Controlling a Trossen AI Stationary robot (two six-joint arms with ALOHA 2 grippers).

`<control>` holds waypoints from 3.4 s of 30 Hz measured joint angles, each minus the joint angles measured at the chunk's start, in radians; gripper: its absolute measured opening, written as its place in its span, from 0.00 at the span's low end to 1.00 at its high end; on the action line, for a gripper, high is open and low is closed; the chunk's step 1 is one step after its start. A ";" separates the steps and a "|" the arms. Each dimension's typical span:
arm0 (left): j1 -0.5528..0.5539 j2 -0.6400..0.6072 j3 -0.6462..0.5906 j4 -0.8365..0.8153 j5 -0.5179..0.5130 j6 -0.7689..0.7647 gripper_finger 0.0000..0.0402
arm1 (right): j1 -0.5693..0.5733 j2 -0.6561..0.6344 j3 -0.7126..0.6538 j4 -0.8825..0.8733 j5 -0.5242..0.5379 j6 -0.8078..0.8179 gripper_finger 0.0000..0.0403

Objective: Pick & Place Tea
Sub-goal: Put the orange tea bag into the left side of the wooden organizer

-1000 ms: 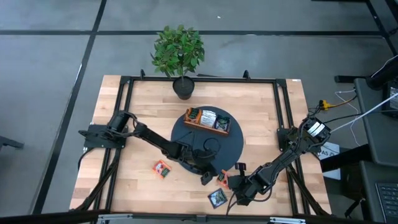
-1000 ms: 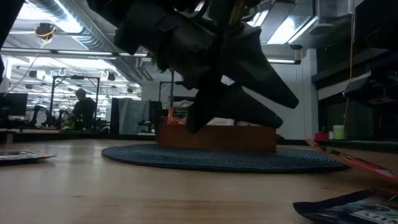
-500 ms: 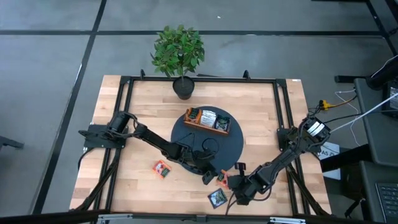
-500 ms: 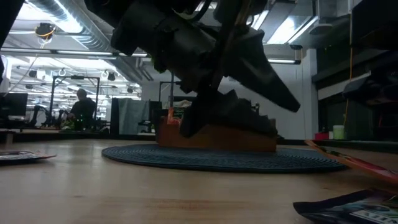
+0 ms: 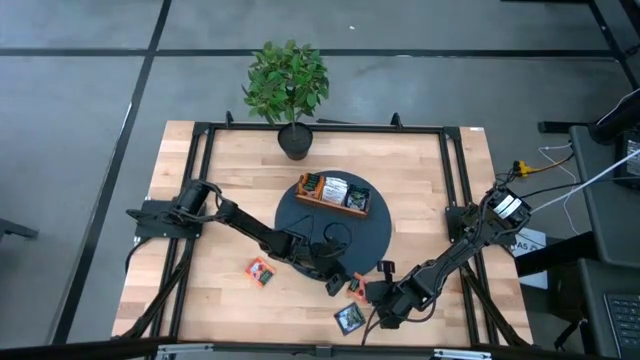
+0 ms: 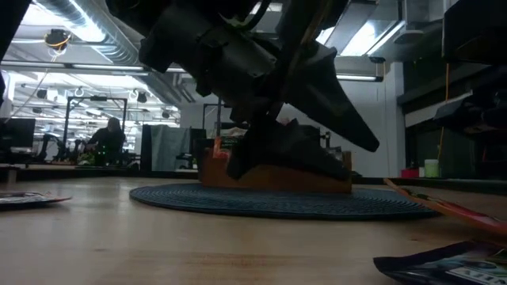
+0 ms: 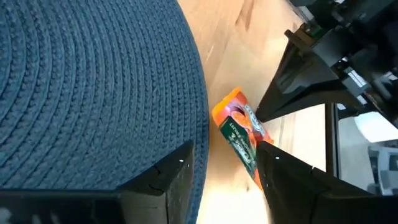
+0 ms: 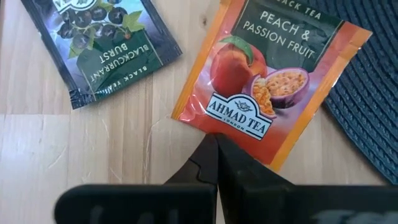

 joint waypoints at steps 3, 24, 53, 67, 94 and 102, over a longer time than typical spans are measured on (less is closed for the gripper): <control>-0.001 0.000 0.000 0.002 -0.001 -0.023 0.42 | -0.002 0.000 0.000 0.002 0.002 0.000 0.00; -0.009 0.063 0.030 0.002 0.066 -0.089 0.42 | -0.026 0.002 0.000 0.030 0.008 -0.025 0.00; -0.009 0.086 0.053 0.036 0.116 -0.008 0.01 | -0.025 0.002 0.024 0.001 0.007 -0.026 0.00; -0.009 -0.006 0.052 -0.047 0.189 0.068 0.01 | 0.024 0.000 0.251 -0.297 -0.041 -0.158 0.00; 0.120 -0.489 0.053 -0.879 0.080 0.494 0.01 | 0.025 -0.267 -0.215 0.420 0.431 -0.264 0.05; 0.247 -0.519 0.053 -1.040 0.031 0.707 0.01 | -0.056 -0.280 -0.217 0.533 0.468 -0.366 0.06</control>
